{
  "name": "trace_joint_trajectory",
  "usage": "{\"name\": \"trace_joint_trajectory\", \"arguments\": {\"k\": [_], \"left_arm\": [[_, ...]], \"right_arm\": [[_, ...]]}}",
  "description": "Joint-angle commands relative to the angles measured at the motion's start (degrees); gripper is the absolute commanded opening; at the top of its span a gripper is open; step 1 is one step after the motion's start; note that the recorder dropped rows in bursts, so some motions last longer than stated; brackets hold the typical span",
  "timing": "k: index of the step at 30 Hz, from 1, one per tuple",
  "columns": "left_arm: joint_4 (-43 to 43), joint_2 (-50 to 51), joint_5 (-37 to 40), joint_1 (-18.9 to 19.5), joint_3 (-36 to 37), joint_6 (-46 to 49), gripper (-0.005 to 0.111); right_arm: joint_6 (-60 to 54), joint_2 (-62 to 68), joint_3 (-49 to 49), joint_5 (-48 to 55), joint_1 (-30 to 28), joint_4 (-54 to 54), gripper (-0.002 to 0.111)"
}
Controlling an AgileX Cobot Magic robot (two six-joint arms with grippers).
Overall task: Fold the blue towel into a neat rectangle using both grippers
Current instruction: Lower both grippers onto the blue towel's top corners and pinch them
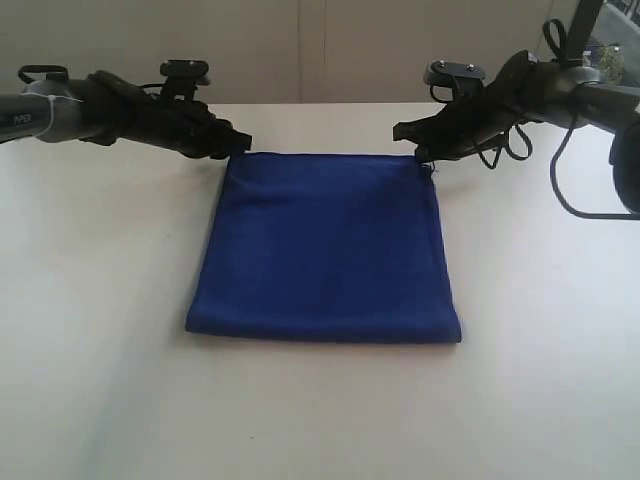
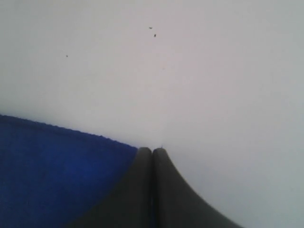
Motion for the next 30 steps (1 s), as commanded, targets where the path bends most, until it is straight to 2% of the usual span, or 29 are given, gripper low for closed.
{"name": "trace_joint_trajectory", "arguments": {"k": [1,17,19,28,30], "left_arm": [[-1.25,-0.48,-1.01,-0.18,-0.29,1.02,0.038],[-1.36,1.29,-1.18,-0.18,-0.29,2.06,0.037],[-1.36,1.29,-1.18,-0.18,-0.29,2.06,0.033],[-2.19,1.29,-1.75,-0.18,-0.29,2.06,0.001],[-2.57,1.29,-1.75,-0.18,-0.29,2.06,0.000]], "right_arm": [[-0.02,-0.28,-0.19,-0.49,-0.45,-0.45,0.000],[-0.02,-0.28,-0.19,-0.62,-0.45,-0.34,0.000],[-0.02,-0.28,-0.19,-0.62,-0.45,-0.34,0.000],[-0.02,-0.28,-0.19,-0.62,-0.45,-0.34,0.000],[-0.15,-0.28,-0.19,-0.62,-0.45,-0.34,0.000]]}}
